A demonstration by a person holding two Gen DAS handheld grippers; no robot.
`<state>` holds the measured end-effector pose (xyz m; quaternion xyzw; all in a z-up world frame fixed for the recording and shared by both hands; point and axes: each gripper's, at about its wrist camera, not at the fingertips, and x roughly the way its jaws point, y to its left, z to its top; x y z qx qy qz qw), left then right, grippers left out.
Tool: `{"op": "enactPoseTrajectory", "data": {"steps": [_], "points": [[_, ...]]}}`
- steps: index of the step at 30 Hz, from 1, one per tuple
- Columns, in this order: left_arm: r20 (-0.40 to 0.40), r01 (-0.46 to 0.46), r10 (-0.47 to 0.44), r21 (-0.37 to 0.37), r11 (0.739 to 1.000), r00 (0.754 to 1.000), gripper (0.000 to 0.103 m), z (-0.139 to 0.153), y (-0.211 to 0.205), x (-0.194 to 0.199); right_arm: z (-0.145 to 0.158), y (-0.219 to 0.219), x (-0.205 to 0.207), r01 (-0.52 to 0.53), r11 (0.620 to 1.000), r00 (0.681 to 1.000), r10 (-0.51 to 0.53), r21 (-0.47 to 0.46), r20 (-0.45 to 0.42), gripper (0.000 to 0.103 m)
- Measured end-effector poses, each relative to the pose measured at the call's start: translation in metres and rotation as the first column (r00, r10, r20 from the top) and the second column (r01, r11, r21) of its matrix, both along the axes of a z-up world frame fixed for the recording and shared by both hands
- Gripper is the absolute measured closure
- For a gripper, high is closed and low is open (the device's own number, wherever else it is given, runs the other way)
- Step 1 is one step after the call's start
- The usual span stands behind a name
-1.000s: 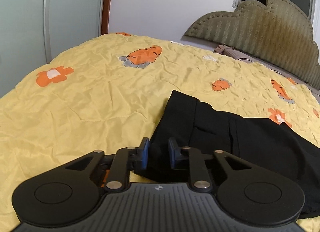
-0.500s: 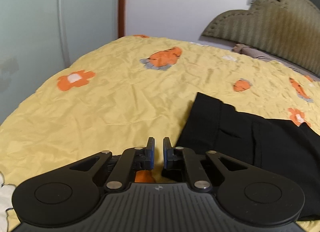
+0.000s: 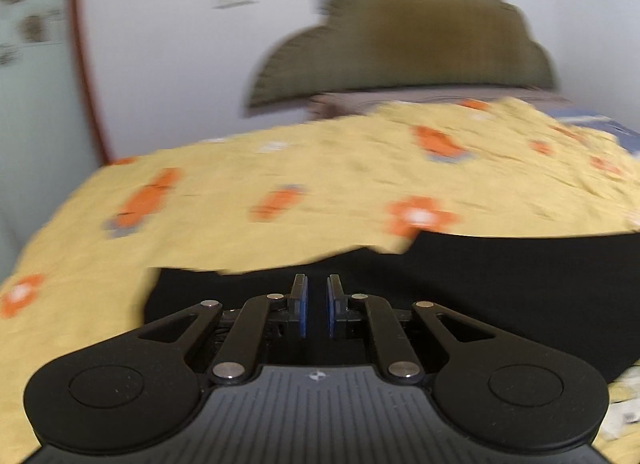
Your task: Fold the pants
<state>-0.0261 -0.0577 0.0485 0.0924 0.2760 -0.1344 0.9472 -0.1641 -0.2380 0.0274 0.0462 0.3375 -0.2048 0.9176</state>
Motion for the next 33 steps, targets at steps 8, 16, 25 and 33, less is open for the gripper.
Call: {"op": "enactPoseTrajectory", "data": {"steps": [8,16,25,33], "points": [[-0.031,0.184,-0.181,0.102,0.978,0.983,0.093,-0.052,-0.086,-0.01,-0.045,-0.113,-0.068,0.175,0.683,0.898,-0.406,0.709,0.169,0.074],[0.051,0.148,-0.16,0.178,0.973,0.986,0.088,-0.088,-0.091,-0.026,-0.064,-0.115,-0.06,0.248,0.568,0.876,-0.478,0.784,0.069,0.067],[0.04,0.138,-0.144,0.119,0.983,0.989,0.074,-0.084,-0.081,-0.02,-0.069,-0.111,-0.065,0.264,0.548,0.845,-0.528,0.794,0.085,0.098],[0.051,0.135,-0.145,0.164,0.977,0.988,0.073,-0.086,-0.088,-0.023,-0.06,-0.125,-0.079,0.272,0.566,0.853,-0.516,0.778,0.077,0.086]]}}
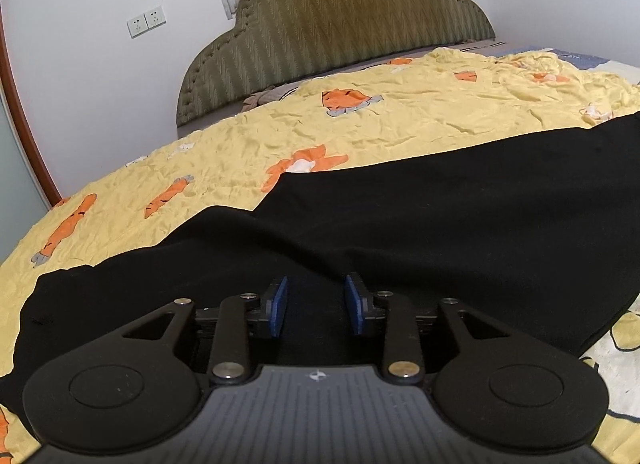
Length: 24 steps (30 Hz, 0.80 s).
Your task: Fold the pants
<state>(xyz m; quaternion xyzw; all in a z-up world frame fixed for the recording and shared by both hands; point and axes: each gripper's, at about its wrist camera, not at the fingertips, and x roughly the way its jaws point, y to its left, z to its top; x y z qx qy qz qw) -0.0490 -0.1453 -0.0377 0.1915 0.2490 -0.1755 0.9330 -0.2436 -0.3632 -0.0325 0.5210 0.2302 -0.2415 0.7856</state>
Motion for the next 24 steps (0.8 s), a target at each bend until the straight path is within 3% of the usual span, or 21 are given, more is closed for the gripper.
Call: {"op": "enactPoseTrajectory", "data": {"steps": [3,4,7,9,11,15,24], "points": [[0.002,0.0,0.0,0.004,1.0,1.0,0.072,0.0,0.0,0.0,0.025,-0.023,-0.025,0.153,0.979,0.988,-0.152,-0.132,0.015,0.056],[0.004,-0.001,0.001,0.009,1.0,1.0,0.072,0.0,-0.001,0.0,0.029,-0.036,-0.035,0.212,0.965,0.977,-0.209,-0.156,0.037,0.053],[0.013,-0.009,0.008,0.021,1.0,1.0,0.068,-0.001,-0.002,-0.001,0.024,-0.071,-0.059,0.366,0.918,0.93,-0.366,-0.153,0.026,0.053],[0.03,-0.041,0.04,0.039,0.998,0.999,0.044,-0.001,-0.003,0.0,0.012,-0.088,-0.068,0.401,0.912,0.916,-0.399,-0.088,0.034,0.055],[0.041,-0.074,0.072,0.045,0.996,0.997,0.035,-0.001,-0.002,0.001,0.0,-0.095,-0.074,0.42,0.907,0.907,-0.419,-0.026,0.044,0.055],[0.029,-0.072,0.071,0.029,0.997,0.997,0.035,0.0,0.001,0.003,-0.009,-0.097,-0.071,0.413,0.911,0.907,-0.412,0.003,0.089,0.055],[0.035,-0.081,0.08,0.039,0.996,0.996,0.032,-0.001,-0.001,0.003,-0.011,-0.112,-0.052,0.39,0.92,0.917,-0.386,-0.029,0.102,0.055]]}}
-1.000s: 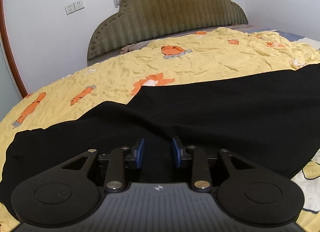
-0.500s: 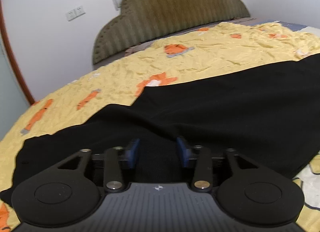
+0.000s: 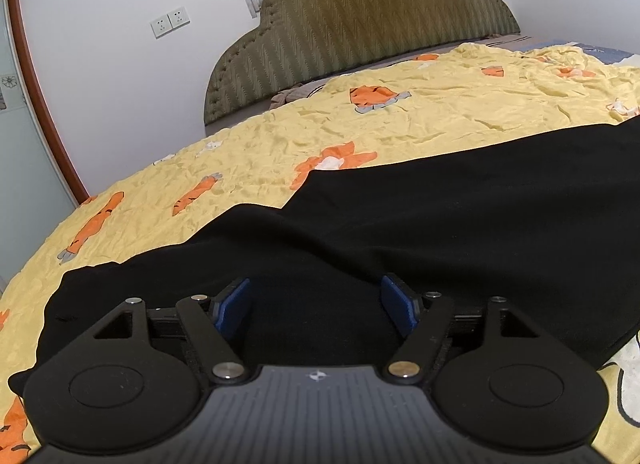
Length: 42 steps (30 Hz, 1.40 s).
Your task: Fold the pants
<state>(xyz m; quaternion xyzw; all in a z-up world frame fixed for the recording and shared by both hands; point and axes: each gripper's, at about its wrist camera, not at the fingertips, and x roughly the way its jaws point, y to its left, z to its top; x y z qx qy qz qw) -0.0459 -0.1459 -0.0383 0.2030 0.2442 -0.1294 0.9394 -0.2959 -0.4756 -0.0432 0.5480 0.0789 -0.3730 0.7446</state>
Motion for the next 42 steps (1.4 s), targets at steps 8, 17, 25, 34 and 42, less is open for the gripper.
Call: {"op": "enactPoseTrajectory", "data": {"steps": [8,17,25,34,42], "points": [[0.0,0.0,0.0,-0.001,1.0,1.0,0.031,0.0,0.0,0.0,0.0,-0.003,0.017,-0.04,0.999,0.996,0.038,-0.024,-0.08,0.065],[0.011,0.0,0.0,-0.018,1.0,1.0,0.028,0.002,0.004,-0.001,0.015,0.01,0.02,-0.021,0.997,0.998,0.016,-0.079,-0.067,0.093],[0.127,-0.049,0.052,-0.03,0.998,0.991,0.022,0.028,0.023,-0.014,0.076,0.06,0.076,-0.254,0.918,0.961,0.203,-0.306,-0.19,0.093],[0.179,-0.151,0.152,-0.019,0.988,0.972,0.016,0.034,0.066,-0.008,0.107,0.196,0.173,-0.596,0.624,0.801,0.427,-0.505,-0.418,0.093],[0.072,-0.162,0.162,-0.005,0.987,0.984,0.015,0.01,0.074,0.003,0.049,0.331,0.228,-0.885,0.306,0.464,0.639,-0.35,-0.614,0.093]]}}
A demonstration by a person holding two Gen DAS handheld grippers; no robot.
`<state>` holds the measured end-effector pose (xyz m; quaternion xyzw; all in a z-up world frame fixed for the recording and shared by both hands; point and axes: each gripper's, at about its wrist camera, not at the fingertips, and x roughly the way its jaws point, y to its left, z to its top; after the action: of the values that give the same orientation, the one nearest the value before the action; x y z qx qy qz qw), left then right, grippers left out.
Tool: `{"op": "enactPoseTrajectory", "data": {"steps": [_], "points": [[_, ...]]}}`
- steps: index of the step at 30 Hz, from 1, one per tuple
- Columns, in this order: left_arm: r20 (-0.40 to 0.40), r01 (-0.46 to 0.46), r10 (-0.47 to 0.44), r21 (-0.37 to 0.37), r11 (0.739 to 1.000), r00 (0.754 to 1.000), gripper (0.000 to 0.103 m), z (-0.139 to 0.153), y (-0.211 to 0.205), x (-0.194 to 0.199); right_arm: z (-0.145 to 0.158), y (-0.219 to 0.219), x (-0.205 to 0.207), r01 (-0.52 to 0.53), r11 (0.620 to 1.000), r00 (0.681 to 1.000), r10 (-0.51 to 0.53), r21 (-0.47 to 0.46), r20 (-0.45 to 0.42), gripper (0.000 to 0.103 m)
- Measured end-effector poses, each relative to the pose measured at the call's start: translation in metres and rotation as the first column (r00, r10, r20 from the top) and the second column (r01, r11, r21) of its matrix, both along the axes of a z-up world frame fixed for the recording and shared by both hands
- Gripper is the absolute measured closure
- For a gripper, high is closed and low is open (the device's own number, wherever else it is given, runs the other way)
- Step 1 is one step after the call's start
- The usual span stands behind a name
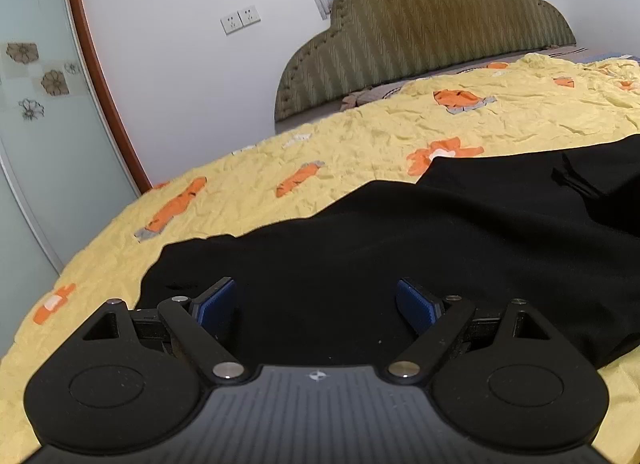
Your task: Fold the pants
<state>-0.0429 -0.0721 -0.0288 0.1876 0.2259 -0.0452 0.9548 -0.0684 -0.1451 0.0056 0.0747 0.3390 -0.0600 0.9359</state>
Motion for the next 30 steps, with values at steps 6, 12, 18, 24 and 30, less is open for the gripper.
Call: {"op": "enactPoseTrajectory", "data": {"steps": [6,12,18,24,30], "points": [[-0.029,-0.016,0.015,-0.043,0.999,0.999,0.012,-0.002,0.005,0.003,-0.004,0.004,-0.009,-0.049,0.999,0.997,0.05,0.017,-0.061,0.055],[-0.029,-0.017,0.016,-0.041,0.999,0.999,0.011,-0.002,0.005,0.002,0.028,-0.05,-0.055,0.038,0.99,0.996,-0.049,0.135,0.079,0.054],[-0.026,-0.018,0.017,-0.036,0.999,1.0,0.011,-0.003,0.003,0.002,0.018,-0.158,-0.096,0.429,0.828,0.885,-0.465,0.36,0.015,0.041],[0.004,-0.005,0.005,-0.027,1.0,1.0,0.011,0.004,0.002,-0.004,-0.028,-0.205,-0.101,0.396,0.622,0.876,-0.475,0.676,-0.076,0.043],[-0.002,0.195,-0.196,-0.095,0.976,0.981,0.011,0.038,-0.033,-0.017,-0.047,-0.228,-0.094,0.357,0.525,0.881,-0.464,0.773,-0.092,0.057]]}}
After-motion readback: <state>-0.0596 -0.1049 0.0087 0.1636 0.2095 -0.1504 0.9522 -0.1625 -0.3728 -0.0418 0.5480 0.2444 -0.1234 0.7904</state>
